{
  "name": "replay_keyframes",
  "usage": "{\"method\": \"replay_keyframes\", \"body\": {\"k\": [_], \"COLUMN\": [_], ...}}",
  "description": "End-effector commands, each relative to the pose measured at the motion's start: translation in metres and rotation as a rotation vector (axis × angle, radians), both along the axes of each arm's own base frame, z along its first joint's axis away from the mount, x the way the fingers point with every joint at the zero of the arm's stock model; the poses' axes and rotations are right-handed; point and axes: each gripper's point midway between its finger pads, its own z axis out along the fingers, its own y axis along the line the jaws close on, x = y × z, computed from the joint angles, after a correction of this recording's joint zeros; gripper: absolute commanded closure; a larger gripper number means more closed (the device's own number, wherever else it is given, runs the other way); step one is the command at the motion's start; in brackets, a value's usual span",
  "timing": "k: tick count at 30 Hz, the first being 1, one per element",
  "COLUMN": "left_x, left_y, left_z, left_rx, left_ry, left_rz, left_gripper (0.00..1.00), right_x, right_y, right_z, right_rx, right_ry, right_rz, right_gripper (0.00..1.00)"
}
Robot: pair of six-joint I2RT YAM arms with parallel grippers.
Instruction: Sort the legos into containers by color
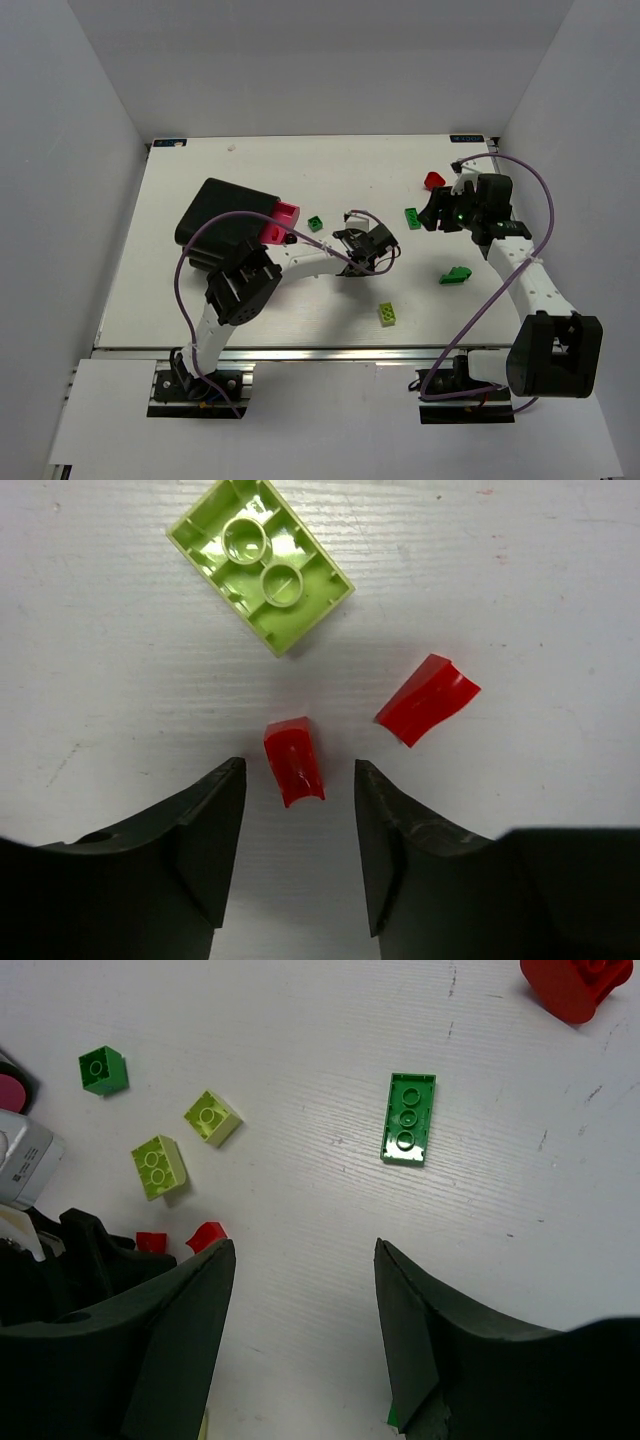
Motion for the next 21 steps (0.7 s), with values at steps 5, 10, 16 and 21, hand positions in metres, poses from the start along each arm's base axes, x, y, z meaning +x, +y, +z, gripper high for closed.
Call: {"method": "replay_keyframes", "body": {"k": [5,10,16,21], "left_x": [0.009,0.011,0.01,0.007], "left_y": [-0.002,-0.002,0.001,0.026], "left_z": [-0.002,0.0,0.066,0.143], "left_rx": [0.043,0.05,0.009,-0.018], "left_ry": [-0.023,-0.028,-0.145,-0.266], "left_rz": [0.03,0.034,-0.003,-0.047], "left_gripper": [0.59,0.76,1.0,1.0], "right_x": [-0.003,-0.003,-0.007,-0.015], "right_y": [0.003,-0.007,-0.006,0.008], "right_z": [0.015,0.017,0.014,0.014], "right_rx": [0.031,0.047,0.056,0.089], "right_ry": [-0.046,-0.05,-0.042,-0.04], "right_rz": [0.023,0.013,0.037,0.145], "right_gripper": [0.37,0.38,0.43,0.59]}}
